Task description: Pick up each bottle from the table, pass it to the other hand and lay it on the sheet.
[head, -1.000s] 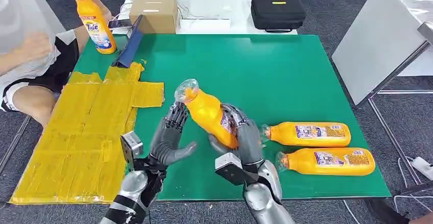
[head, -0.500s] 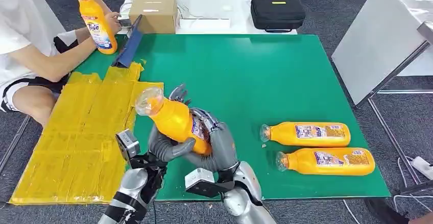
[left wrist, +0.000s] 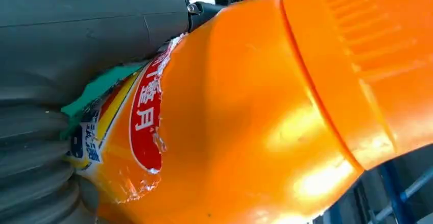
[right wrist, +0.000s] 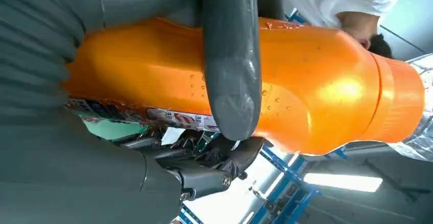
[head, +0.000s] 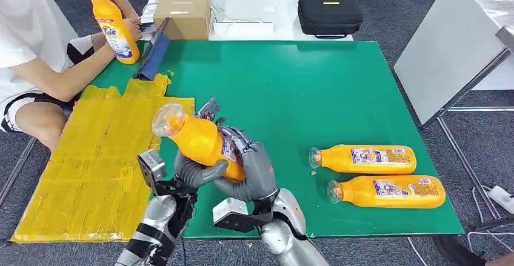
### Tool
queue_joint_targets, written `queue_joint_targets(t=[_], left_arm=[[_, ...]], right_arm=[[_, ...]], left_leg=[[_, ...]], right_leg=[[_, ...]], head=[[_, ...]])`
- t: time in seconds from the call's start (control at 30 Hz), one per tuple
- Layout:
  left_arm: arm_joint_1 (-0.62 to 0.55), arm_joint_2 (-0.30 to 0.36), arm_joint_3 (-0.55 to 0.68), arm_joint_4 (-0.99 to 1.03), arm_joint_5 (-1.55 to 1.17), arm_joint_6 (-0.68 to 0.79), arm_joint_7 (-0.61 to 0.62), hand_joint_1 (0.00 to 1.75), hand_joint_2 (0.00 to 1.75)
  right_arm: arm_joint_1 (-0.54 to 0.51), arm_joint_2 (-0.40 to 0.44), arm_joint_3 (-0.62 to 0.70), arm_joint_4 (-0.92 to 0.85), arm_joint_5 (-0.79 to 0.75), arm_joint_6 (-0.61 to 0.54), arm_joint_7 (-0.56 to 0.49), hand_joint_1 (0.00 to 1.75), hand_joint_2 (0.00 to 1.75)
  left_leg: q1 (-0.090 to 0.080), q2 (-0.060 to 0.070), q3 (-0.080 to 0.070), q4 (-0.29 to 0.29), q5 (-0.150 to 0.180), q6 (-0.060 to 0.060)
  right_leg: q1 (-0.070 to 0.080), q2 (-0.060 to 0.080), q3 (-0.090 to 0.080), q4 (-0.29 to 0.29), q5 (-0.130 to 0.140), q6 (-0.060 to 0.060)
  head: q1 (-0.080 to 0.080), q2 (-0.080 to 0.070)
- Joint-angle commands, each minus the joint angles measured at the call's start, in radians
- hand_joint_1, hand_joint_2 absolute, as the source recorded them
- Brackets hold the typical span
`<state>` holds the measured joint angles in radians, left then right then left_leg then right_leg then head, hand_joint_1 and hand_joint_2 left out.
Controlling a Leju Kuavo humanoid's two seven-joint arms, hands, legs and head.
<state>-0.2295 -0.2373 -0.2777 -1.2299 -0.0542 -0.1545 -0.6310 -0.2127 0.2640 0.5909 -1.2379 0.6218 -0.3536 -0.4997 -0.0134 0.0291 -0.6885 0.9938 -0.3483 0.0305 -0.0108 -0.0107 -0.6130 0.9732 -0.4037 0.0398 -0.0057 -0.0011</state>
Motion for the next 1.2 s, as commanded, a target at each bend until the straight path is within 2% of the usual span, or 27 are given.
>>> queue_joint_targets(t=[0.03,0.33,0.37,0.4,0.63,0.83,0.97,1.0,1.03,1.07,1.13,1.2], left_arm=[[-0.059,0.004,-0.015,0.086,-0.01,0.012,0.014,1.75,1.75],[-0.084,0.011,-0.014,0.079,-0.037,0.065,0.032,1.75,1.75],[-0.094,0.017,-0.017,0.078,-0.066,0.095,0.037,1.75,1.75],[-0.103,0.024,-0.016,0.079,-0.084,0.113,0.044,1.75,1.75],[-0.129,0.073,0.055,0.073,-0.173,0.23,0.07,1.75,1.75],[-0.199,0.098,0.097,0.136,-0.296,0.333,0.12,1.75,1.75],[-0.212,0.099,0.104,0.152,-0.293,0.329,0.12,1.75,1.75],[-0.223,0.105,0.086,0.167,-0.37,0.405,0.135,1.75,1.75],[-0.26,0.118,0.081,0.215,-0.51,0.547,0.179,1.75,1.75],[-0.289,0.13,0.079,0.254,-0.587,0.605,0.205,1.75,1.75],[-0.358,0.157,0.117,0.356,-0.601,0.59,0.246,1.75,1.75],[-0.419,0.193,0.153,0.464,-0.657,0.642,0.26,1.75,1.75]], right_arm=[[-0.031,-0.01,0.121,0.087,0.003,0.002,-0.014,1.75,1.75],[-0.021,-0.016,0.098,0.044,0.008,-0.049,-0.016,1.75,1.75],[-0.019,-0.019,0.086,0.022,0.005,-0.063,-0.012,1.13,1.75],[-0.014,-0.022,0.067,-0.004,-0.001,-0.077,-0.001,0.02,1.75],[0.016,-0.065,-0.04,-0.202,-0.1,-0.045,0.033,0.0,1.75],[0.011,-0.06,-0.117,-0.256,-0.248,0.019,0.054,0.0,1.75],[0.006,-0.059,-0.122,-0.253,-0.253,0.023,0.056,0.0,1.75],[0.009,-0.054,-0.129,-0.254,-0.263,0.017,0.058,0.0,1.75],[-0.001,-0.062,-0.136,-0.252,-0.295,0.028,0.083,0.0,1.75],[-0.012,-0.072,-0.14,-0.25,-0.296,0.026,0.088,0.0,1.75],[-0.041,-0.102,-0.153,-0.239,-0.297,0.043,0.108,0.0,1.75],[-0.044,-0.122,-0.18,-0.256,-0.278,0.021,0.106,0.0,1.75]], left_leg=[[0.001,-0.002,0.004,0.0,-0.002,-0.002],[0.002,-0.003,0.006,0.001,-0.003,-0.003],[0.001,-0.003,0.005,0.0,-0.002,-0.003],[0.001,-0.003,0.002,0.0,-0.001,-0.002],[0.001,-0.002,0.003,0.0,-0.001,-0.002],[0.001,-0.001,0.006,0.0,-0.003,-0.004],[0.002,-0.005,0.005,0.001,-0.001,-0.003],[0.002,-0.003,0.004,0.0,-0.001,-0.002],[0.002,-0.003,0.006,0.001,-0.003,-0.003],[0.002,-0.003,0.005,0.001,-0.002,-0.003],[0.002,-0.005,0.005,0.001,-0.001,-0.003],[0.003,-0.005,0.005,0.001,-0.001,-0.003]], right_leg=[[0.0,0.0,0.004,-0.001,-0.001,-0.001],[0.001,0.0,0.007,0.0,-0.003,-0.002],[0.001,-0.001,0.005,0.0,-0.002,-0.002],[0.001,-0.001,0.003,0.0,-0.002,-0.002],[0.0,0.0,0.003,0.0,-0.001,-0.001],[0.001,0.001,0.006,0.0,-0.002,-0.002],[0.001,-0.004,0.005,0.0,-0.003,-0.002],[0.0,-0.002,0.004,0.0,-0.002,-0.001],[0.0,-0.002,0.007,0.001,-0.003,-0.002],[0.001,-0.002,0.005,0.0,-0.002,-0.002],[0.001,-0.004,0.006,0.001,-0.002,-0.002],[0.001,-0.003,0.006,0.001,-0.002,-0.002]], head=[[0.0,0.0],[0.0,0.0],[0.0,0.0],[0.0,0.0],[0.0,0.0],[-0.001,0.0],[0.0,0.0],[0.0,0.0],[0.0,0.0],[0.0,0.0],[0.0,0.0],[0.0,0.0]])
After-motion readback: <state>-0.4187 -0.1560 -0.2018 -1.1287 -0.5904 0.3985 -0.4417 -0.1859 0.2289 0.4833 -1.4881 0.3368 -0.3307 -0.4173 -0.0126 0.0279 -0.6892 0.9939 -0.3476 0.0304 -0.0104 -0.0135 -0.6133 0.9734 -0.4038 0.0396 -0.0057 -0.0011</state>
